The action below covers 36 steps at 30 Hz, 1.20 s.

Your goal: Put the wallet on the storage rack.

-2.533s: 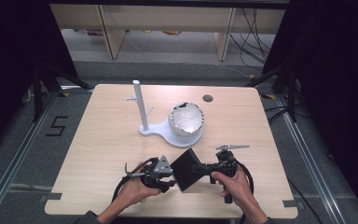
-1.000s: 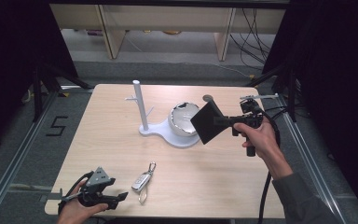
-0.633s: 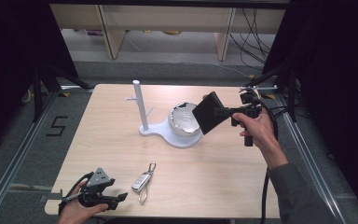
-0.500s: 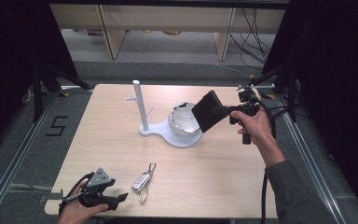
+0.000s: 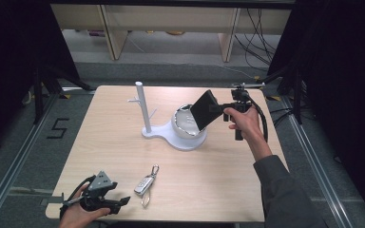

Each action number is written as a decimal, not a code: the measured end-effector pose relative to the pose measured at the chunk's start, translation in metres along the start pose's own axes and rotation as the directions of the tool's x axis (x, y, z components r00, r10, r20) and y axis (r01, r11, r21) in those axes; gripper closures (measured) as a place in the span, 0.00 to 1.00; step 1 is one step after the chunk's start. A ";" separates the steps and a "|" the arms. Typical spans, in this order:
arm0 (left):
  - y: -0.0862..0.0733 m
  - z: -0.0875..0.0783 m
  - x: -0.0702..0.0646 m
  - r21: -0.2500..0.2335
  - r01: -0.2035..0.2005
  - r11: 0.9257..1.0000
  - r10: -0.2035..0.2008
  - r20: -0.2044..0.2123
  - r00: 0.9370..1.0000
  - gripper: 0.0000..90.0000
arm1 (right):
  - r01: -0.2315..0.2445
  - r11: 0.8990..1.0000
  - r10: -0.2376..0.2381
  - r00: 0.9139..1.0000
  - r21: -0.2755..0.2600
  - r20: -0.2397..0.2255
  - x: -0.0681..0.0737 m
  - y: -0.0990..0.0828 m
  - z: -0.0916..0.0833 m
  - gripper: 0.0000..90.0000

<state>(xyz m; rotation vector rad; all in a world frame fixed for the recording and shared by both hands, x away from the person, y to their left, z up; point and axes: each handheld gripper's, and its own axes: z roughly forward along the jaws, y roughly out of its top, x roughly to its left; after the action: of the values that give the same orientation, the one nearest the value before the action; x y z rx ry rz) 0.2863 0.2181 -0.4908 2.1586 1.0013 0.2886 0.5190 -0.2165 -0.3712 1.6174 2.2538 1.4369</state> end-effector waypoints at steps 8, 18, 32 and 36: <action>0.000 0.000 0.000 0.002 -0.004 1.000 0.004 0.009 1.000 0.30 | -0.037 0.999 0.036 0.999 0.025 0.018 0.000 -0.002 0.023 0.86; -0.001 0.000 0.001 0.007 -0.004 1.000 0.004 0.006 1.000 0.30 | -0.033 0.998 0.032 0.999 0.048 0.023 -0.001 -0.008 0.043 0.86; -0.002 0.003 0.000 0.022 -0.012 1.000 0.011 0.014 1.000 0.30 | -0.049 0.997 0.048 0.999 0.064 0.015 -0.005 -0.014 0.058 0.85; -0.002 0.003 0.000 0.021 -0.009 1.000 0.009 0.014 1.000 0.30 | -0.037 0.997 0.036 0.999 0.069 0.016 -0.006 -0.017 0.063 0.84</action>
<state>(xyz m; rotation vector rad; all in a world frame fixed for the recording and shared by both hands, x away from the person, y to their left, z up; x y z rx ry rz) 0.2866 0.2174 -0.4939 2.1817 0.9909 0.2686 0.5400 -0.1801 -0.4216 1.6920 2.3023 1.3641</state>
